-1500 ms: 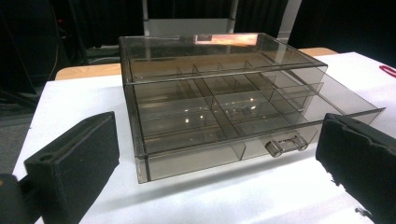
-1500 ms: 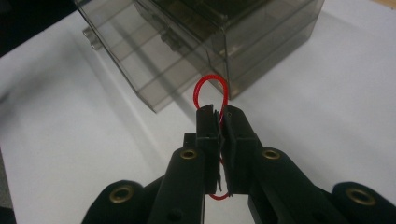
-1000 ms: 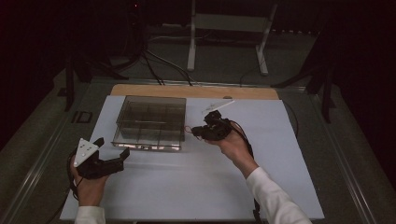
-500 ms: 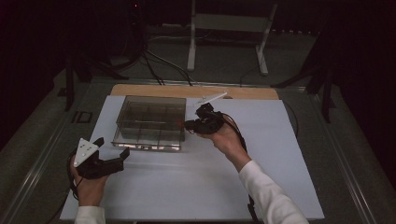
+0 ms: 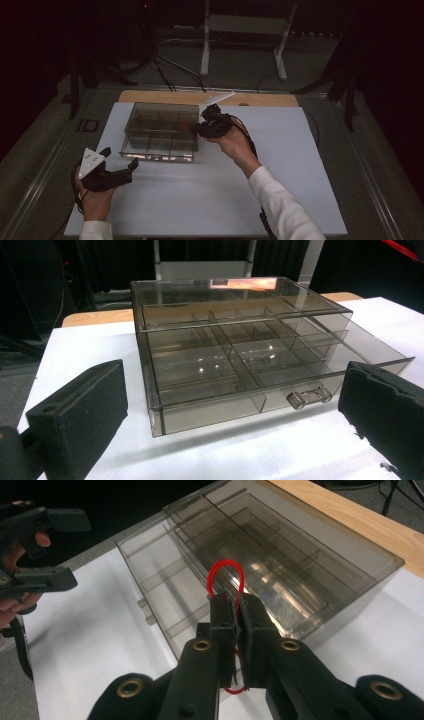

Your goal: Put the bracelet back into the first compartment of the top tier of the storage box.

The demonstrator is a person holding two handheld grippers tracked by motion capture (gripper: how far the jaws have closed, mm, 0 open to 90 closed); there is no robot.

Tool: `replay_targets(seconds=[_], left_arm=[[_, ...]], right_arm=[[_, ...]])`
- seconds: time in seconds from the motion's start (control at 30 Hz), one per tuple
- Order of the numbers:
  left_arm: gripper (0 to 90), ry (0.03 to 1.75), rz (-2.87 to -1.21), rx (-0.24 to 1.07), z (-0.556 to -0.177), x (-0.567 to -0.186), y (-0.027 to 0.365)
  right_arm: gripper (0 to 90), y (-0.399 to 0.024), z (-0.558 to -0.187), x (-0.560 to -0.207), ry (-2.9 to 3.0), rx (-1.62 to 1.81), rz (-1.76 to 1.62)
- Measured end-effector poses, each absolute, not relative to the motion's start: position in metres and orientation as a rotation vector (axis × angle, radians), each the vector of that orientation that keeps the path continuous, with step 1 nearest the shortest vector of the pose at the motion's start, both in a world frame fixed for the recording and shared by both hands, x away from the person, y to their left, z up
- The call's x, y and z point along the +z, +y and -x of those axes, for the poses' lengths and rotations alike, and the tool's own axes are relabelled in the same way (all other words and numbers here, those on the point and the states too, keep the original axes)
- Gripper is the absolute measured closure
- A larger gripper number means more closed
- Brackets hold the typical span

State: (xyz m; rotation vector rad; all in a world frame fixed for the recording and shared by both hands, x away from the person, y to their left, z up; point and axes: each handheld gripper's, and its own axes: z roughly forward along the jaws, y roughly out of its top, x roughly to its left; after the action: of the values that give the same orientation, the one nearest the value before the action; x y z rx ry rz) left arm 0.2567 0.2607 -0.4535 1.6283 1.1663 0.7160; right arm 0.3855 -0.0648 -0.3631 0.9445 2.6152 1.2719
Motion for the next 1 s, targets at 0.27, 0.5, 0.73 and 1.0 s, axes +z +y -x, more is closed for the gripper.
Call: replay_targets(seconds=[0.27, 0.5, 0.73, 1.0], left_arm=[[1.0, 1.169, -1.627, 0.716, -0.256, -0.454, 0.261], [1.0, 1.166, -1.629, 0.717, -0.257, -0.454, 0.261], [1.0, 1.166, -1.632, 0.718, -0.256, -0.454, 0.261], [1.0, 1.164, -1.632, 0.719, -0.256, -0.454, 0.261]], right_arm=[[86.7, -0.056, -0.39, -0.358, 2.608, 1.289, -0.93], [86.7, -0.049, -0.392, -0.353, 2.6, 1.304, -0.926], [86.7, -0.039, -0.395, -0.352, 2.595, 1.331, -0.925], [86.8, -0.027, -0.397, -0.349, 2.585, 1.363, -0.928]])
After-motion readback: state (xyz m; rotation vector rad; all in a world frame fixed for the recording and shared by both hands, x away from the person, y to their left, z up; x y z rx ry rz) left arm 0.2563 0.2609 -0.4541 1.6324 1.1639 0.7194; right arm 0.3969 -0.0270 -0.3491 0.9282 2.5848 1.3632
